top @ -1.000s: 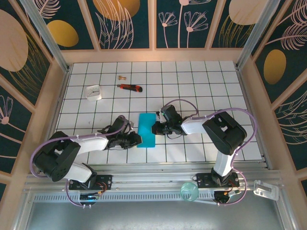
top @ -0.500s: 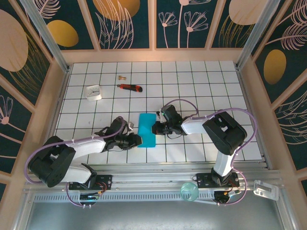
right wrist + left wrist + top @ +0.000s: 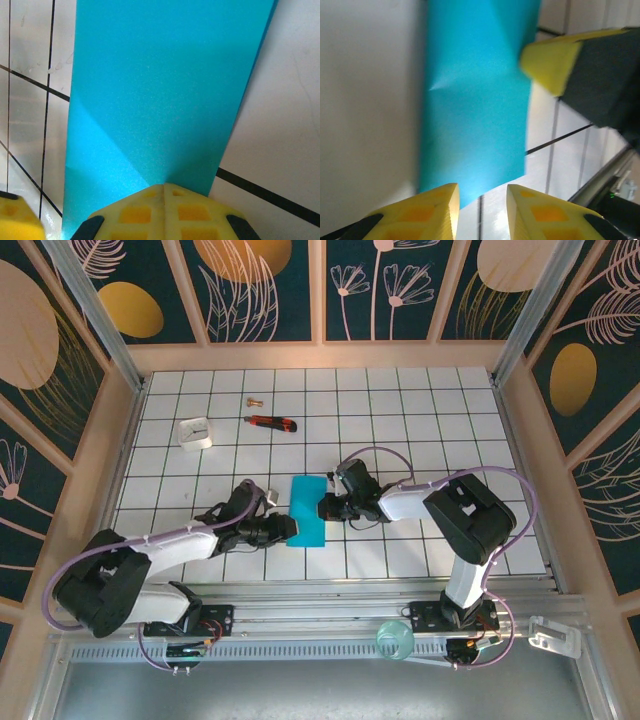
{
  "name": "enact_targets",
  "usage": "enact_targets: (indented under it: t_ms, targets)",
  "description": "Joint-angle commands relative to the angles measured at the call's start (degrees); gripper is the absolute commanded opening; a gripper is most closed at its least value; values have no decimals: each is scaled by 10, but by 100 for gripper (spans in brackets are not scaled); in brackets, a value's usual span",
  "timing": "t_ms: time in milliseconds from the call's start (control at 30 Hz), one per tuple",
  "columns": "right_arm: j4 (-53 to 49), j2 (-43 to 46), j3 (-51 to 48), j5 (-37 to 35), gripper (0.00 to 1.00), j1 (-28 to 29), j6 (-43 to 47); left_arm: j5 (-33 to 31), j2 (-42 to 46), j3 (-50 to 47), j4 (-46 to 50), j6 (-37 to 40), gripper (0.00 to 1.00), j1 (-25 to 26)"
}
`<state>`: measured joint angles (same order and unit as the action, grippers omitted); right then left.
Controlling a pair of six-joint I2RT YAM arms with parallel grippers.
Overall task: Fold a paper plane with a square sheet of paper (pick it up from the middle)
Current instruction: First fold the square sheet of paper in half at the center of the table.
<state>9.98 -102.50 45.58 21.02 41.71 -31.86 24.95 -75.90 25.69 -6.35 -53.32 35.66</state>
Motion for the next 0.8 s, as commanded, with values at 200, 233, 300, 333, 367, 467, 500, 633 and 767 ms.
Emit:
enact_targets:
  t_ms: [200,233,300,333,367,467,500,633,767]
  targets:
    - [-128,-27,-34,-87,0,-13,20,0,-90,78,-39,22,24,-42]
    - [-128,-26,-33,-87,0,-13,21,3,-104,87,-39,28,23,-43]
    - [-129,-25,-33,-88,0,-13,20,12,-132,103,-43,37,22,-45]
    - [-131,-25,-33,-88,0,-14,19,13,-142,109,-42,41,21,-45]
    - [-130,-24,-33,-88,0,-13,19,12,-151,115,-36,46,20,-49]
    - [-131,-23,-33,-89,0,-13,19,2,-173,127,-21,63,18,-58]
    - [-131,-23,-33,-89,0,-13,19,0,-178,129,-17,69,18,-62]
    - [-132,-20,-33,-91,0,-14,18,1,-188,130,-3,80,17,-65]
    - [-131,-23,-33,-90,0,-14,18,29,-174,109,-20,67,17,-66]
